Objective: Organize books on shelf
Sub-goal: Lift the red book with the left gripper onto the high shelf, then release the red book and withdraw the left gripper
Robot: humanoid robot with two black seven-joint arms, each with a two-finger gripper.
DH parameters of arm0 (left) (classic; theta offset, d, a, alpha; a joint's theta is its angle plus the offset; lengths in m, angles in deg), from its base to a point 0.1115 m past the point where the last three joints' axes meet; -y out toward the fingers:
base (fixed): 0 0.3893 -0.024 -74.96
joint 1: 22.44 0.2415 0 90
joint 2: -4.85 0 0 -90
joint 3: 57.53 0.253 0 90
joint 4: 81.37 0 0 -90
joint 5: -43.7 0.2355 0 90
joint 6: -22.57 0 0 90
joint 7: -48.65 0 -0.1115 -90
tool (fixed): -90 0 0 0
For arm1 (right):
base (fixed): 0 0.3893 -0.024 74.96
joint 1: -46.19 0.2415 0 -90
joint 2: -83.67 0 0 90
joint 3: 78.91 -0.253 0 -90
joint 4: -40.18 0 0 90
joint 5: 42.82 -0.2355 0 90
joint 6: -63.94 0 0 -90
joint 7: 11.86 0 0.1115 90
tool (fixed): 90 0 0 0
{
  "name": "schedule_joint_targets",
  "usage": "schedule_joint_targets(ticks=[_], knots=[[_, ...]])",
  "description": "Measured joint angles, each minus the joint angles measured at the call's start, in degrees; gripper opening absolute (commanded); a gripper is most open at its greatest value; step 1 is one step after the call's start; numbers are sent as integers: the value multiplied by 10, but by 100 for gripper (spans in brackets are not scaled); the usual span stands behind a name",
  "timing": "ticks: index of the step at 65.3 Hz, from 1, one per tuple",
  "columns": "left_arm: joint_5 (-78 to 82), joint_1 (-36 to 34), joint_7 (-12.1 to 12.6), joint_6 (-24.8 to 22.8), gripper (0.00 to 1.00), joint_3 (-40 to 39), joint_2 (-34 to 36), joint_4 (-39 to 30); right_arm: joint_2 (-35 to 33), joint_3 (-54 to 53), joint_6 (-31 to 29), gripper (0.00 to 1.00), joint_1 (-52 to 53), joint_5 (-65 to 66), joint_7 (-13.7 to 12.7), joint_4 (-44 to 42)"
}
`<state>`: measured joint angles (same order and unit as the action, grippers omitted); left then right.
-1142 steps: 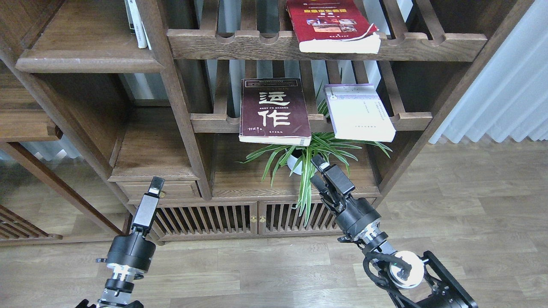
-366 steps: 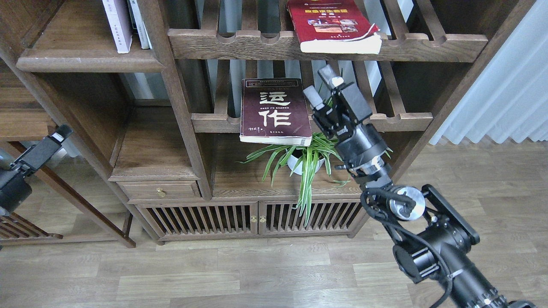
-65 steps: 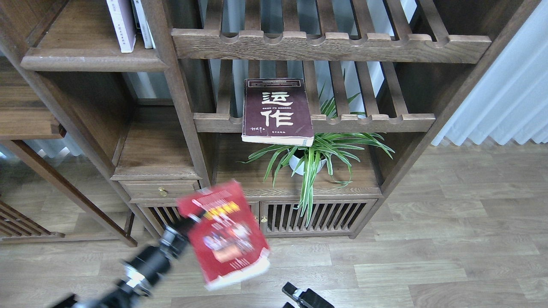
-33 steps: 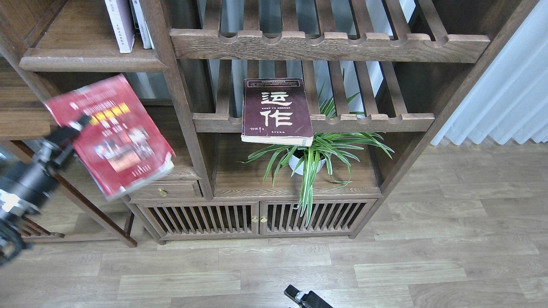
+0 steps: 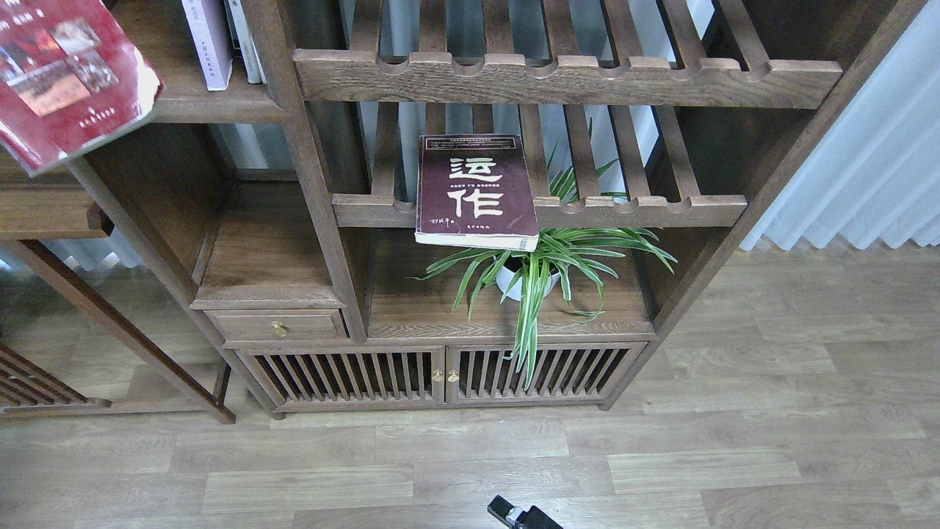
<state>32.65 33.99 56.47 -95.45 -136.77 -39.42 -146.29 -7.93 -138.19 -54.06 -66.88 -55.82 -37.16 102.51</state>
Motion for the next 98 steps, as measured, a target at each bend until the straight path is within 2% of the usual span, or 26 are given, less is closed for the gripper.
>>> schedule_joint_targets(ticks=[14, 16, 36, 52, 62, 71, 88, 98], knots=[[119, -125, 6, 0, 5, 36, 1, 76, 0, -1, 0, 99, 0, 0, 1, 1], [157, -167, 14, 0, 5, 53, 2, 100, -1, 0, 0, 99, 0, -1, 1, 1], [242, -298, 52, 0, 5, 125, -23, 182, -2, 2, 0, 99, 0, -1, 1, 1], [287, -339, 56, 0, 5, 136, -97, 222, 0, 3, 0, 99, 3, -1, 1, 1], [326, -393, 49, 0, 5, 138, -160, 285, 2, 3, 0, 99, 6, -1, 1, 1], [351, -421, 44, 0, 6, 138, -176, 330, 3, 2, 0, 99, 5, -2, 1, 1], [409, -434, 36, 0, 6, 126, -232, 431, 4, 2, 0, 99, 5, -5, 1, 1], [422, -444, 30, 0, 8, 122, -257, 462, 4, 3, 0, 99, 2, -5, 1, 2]])
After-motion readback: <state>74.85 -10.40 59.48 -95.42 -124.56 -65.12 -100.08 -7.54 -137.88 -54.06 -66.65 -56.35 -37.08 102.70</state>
